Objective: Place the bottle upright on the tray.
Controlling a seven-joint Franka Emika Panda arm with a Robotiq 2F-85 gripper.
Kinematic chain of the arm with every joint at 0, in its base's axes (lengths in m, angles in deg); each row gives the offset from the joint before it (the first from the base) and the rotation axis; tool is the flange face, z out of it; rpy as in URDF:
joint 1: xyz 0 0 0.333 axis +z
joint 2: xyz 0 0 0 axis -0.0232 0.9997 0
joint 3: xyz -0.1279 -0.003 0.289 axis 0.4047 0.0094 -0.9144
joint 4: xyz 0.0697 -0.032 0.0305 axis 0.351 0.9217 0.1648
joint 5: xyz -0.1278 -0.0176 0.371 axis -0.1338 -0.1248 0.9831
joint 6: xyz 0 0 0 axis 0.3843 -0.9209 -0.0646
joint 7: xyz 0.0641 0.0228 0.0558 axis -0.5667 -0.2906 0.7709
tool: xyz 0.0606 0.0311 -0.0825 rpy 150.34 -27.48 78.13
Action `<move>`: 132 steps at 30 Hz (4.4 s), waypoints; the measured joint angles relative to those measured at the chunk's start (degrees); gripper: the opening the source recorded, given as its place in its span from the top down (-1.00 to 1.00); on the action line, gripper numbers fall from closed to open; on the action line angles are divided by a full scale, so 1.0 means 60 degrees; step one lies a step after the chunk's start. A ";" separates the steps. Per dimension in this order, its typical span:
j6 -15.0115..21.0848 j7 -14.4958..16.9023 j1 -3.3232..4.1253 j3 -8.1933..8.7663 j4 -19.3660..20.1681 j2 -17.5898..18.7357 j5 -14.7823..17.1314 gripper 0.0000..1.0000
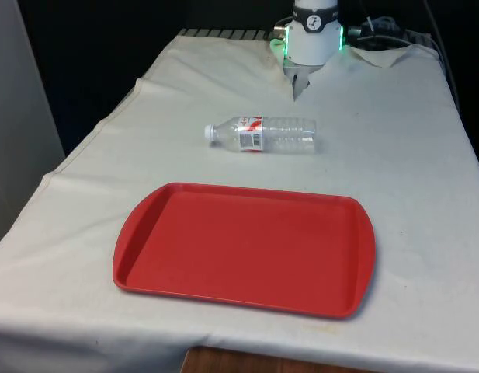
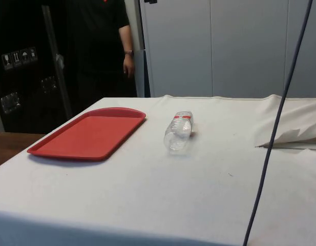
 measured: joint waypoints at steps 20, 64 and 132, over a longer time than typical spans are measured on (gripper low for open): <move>0.0000 -0.0124 -0.0029 0.0019 0.1280 -0.1108 -0.0210 -1.00; 0.0525 -0.2311 -0.0076 0.0172 0.2435 -0.1261 -0.0306 -1.00; 0.3562 -0.5634 -0.0124 0.0535 0.3629 -0.0573 -0.1404 -1.00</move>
